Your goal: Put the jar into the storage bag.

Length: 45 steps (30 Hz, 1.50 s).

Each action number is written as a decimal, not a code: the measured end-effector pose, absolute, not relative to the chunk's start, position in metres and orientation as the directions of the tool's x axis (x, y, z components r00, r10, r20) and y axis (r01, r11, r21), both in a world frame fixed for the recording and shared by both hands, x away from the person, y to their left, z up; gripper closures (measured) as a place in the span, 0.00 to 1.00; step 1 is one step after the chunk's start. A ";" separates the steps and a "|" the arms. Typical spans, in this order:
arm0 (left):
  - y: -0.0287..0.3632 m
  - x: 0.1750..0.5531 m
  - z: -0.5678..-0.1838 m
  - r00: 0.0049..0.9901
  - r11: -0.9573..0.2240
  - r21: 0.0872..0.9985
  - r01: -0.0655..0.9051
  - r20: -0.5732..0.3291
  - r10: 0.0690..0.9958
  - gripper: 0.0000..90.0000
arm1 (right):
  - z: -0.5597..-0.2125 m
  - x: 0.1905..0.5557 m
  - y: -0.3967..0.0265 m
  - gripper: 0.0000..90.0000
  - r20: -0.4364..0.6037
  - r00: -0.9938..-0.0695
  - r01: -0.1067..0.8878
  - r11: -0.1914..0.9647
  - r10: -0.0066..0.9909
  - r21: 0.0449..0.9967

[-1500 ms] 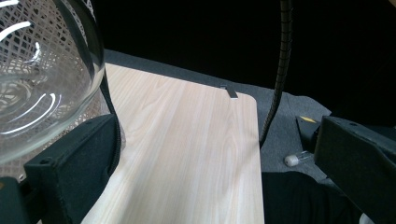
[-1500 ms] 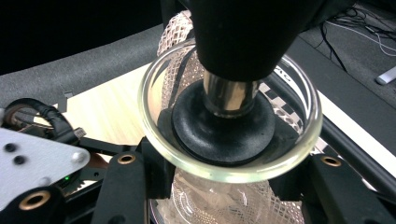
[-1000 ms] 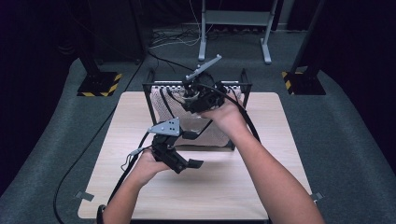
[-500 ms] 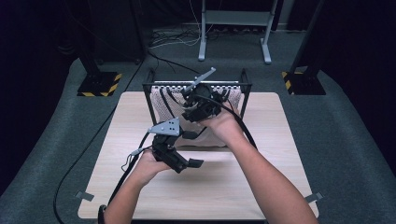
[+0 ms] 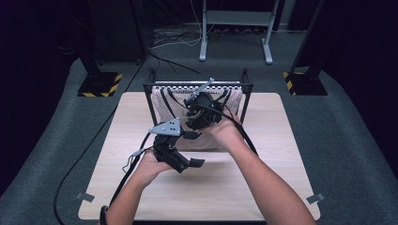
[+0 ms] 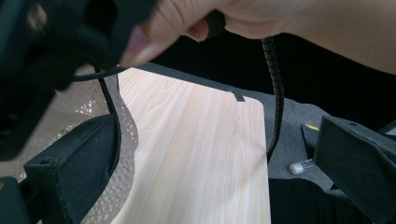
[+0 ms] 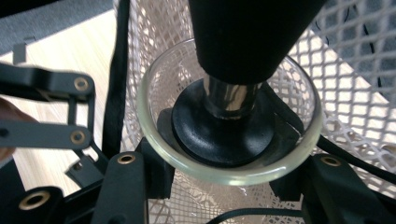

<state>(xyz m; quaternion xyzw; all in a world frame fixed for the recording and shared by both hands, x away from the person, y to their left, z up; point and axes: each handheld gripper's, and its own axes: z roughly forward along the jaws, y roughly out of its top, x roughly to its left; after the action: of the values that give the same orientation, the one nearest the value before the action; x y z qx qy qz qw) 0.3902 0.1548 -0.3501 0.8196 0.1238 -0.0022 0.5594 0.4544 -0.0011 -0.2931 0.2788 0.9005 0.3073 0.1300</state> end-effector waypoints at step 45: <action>0.201 0.387 -0.372 0.931 -0.344 0.901 0.264 -0.144 0.336 0.00 | -0.316 0.408 -0.062 0.08 -0.174 -0.801 0.306 0.641 0.573 0.704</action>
<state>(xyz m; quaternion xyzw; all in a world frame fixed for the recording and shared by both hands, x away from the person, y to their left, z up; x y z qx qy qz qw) 0.3874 0.2007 -0.3718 0.8192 0.1831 0.0333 0.5424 0.4080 -0.0622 -0.3156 0.2483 0.8846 0.3433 0.1947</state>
